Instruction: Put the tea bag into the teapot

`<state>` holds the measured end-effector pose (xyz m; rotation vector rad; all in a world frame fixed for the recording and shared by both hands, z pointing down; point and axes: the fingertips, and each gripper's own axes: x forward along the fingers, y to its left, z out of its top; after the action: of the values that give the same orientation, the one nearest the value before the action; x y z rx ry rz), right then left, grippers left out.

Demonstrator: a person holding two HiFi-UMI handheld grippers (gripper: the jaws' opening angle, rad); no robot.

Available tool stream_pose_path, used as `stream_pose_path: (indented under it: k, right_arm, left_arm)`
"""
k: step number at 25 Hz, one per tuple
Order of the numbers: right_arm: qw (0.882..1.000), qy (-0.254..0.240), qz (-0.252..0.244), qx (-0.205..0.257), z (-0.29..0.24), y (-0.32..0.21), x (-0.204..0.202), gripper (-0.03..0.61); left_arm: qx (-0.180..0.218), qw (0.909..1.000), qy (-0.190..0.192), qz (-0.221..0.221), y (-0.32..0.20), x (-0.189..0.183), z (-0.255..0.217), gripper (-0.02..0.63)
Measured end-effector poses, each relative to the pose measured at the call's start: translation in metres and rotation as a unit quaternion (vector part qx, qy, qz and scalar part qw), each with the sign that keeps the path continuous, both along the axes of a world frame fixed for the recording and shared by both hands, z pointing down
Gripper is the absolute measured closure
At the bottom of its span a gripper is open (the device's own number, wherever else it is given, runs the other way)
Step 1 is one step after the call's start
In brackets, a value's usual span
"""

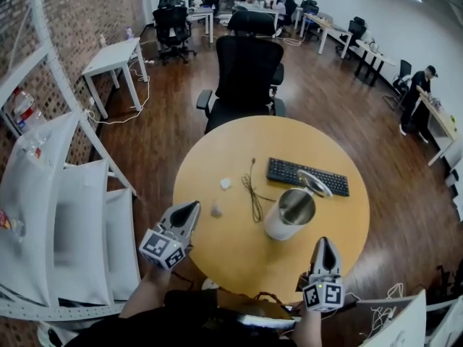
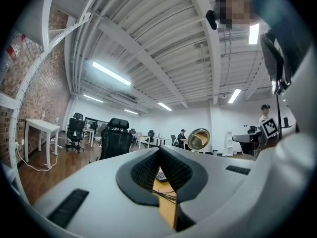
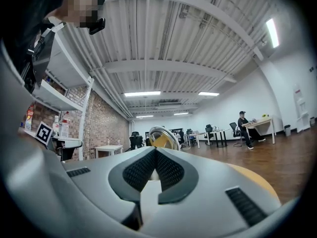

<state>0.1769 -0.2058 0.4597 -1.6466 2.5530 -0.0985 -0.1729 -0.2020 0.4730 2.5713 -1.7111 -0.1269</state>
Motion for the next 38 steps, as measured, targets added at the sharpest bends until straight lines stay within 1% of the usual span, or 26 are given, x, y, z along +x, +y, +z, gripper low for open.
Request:
stream_pose_path:
  k: [3,7,9,12,14,15,18,20,21,24,28,30,33,35,36,38]
  right_arm:
    - [1.0,0.001,0.0,-0.021,0.017,-0.001,-0.006,0.578]
    - [0.998,0.0,0.0,-0.06,0.05,-0.001,-0.011,0.578]
    - [0.997,-0.002,0.004,-0.079,0.066,0.002,-0.013,0.578]
    - [0.995,0.007,0.019,-0.1,0.071,0.01,-0.018,0.578]
    - [0.993,0.006,0.027,-0.113,0.076,0.016,-0.017,0.578]
    - [0.993,0.006,0.032,-0.118,0.076,0.018,-0.017,0.578]
    - [0.991,0.008,0.053,-0.121,0.069,0.022,-0.012,0.578]
    - [0.99,0.009,0.069,-0.122,0.064,0.025,-0.009,0.578]
    - [0.99,0.011,0.077,-0.121,0.061,0.025,-0.008,0.578]
    - [0.987,0.017,0.099,-0.121,0.056,0.027,-0.003,0.578]
    - [0.985,0.017,0.13,-0.116,0.048,0.034,0.006,0.578]
    - [0.983,0.018,0.141,-0.114,0.045,0.036,0.011,0.578]
    - [0.982,0.02,0.155,-0.11,0.045,0.039,0.015,0.578]
    - [0.981,0.019,0.158,-0.108,0.045,0.037,0.017,0.578]
    - [0.982,0.018,0.158,-0.106,0.044,0.036,0.016,0.578]
    - [0.983,0.016,0.155,-0.102,0.043,0.033,0.014,0.578]
  left_arm:
    - [-0.029,0.9995,-0.003,0.007,-0.006,-0.001,0.022,0.612]
    - [-0.071,0.9972,-0.019,0.012,-0.018,-0.005,0.057,0.612]
    - [-0.096,0.9949,-0.029,0.014,-0.024,-0.008,0.076,0.612]
    - [-0.134,0.9898,-0.036,0.031,-0.032,-0.007,0.099,0.612]
    - [-0.155,0.9862,-0.039,0.041,-0.04,-0.006,0.113,0.515]
    - [-0.165,0.9845,-0.042,0.043,-0.045,-0.005,0.122,0.493]
    - [-0.189,0.9794,-0.052,0.047,-0.06,-0.003,0.147,0.471]
    - [-0.2,0.9759,-0.069,0.054,-0.07,0.0,0.16,0.423]
    - [-0.204,0.9742,-0.078,0.057,-0.074,0.001,0.166,0.411]
    - [-0.22,0.9682,-0.1,0.063,-0.088,0.002,0.189,0.41]
    - [-0.253,0.9575,-0.122,0.065,-0.099,0.004,0.226,0.41]
    - [-0.273,0.9507,-0.133,0.065,-0.102,0.005,0.243,0.396]
    - [-0.302,0.9359,-0.168,0.07,-0.099,0.008,0.268,0.396]
    - [-0.311,0.9251,-0.202,0.081,-0.097,0.013,0.277,0.396]
    - [-0.316,0.9208,-0.211,0.086,-0.097,0.015,0.28,0.397]
    - [-0.323,0.9168,-0.217,0.091,-0.098,0.016,0.283,0.407]
